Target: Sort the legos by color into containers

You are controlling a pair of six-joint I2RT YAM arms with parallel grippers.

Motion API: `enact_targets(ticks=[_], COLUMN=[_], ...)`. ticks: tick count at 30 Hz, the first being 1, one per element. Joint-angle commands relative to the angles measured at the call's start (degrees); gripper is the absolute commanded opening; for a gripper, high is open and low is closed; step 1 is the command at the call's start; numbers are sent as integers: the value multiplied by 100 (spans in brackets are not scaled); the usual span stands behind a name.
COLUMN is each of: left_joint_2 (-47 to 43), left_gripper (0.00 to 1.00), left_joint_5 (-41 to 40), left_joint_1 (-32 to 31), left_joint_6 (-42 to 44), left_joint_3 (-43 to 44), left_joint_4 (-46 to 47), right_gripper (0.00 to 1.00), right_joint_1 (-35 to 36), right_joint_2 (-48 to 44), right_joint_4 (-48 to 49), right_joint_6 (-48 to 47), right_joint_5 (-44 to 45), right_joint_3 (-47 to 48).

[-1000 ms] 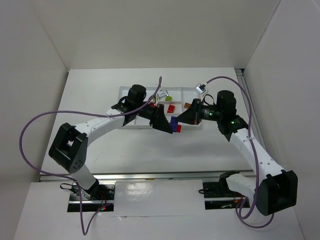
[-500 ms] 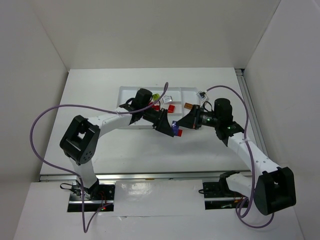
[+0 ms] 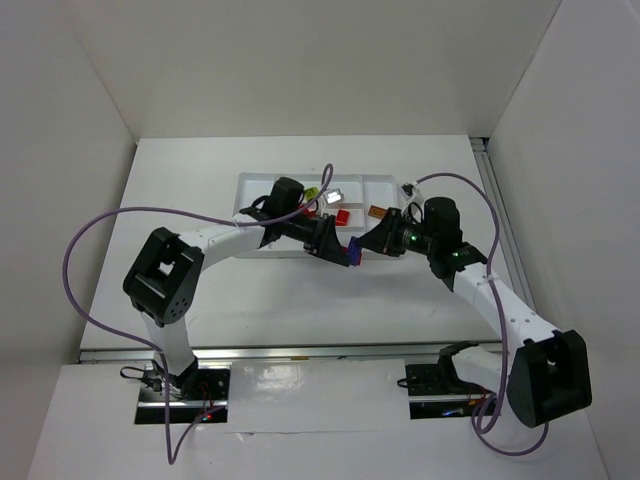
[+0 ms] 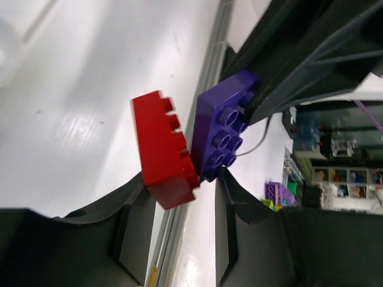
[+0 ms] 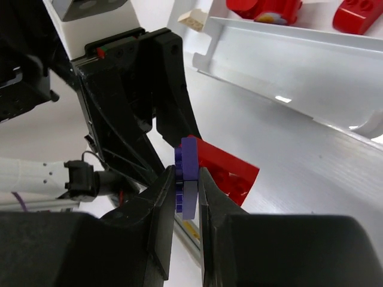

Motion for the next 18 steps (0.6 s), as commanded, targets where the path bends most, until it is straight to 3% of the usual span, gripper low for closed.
enact_targets(ticks=[1, 8, 18], left_joint_2=[69, 263, 491], left_gripper=[23, 22, 22], left_joint_5=[-671, -1260, -1551], left_joint_1=[144, 144, -14], left_joint_6=[-45, 157, 149], left_joint_3=[351, 300, -35], left_joint_4=[-179, -752, -699], right_gripper=[0, 0, 0], right_joint_1=[45, 395, 730], right_joint_2=[211, 642, 1073], right_joint_4=[8, 704, 828], right_joint_6=[-20, 210, 157], right_joint_5=[275, 221, 326], right_joint_3=[56, -384, -551])
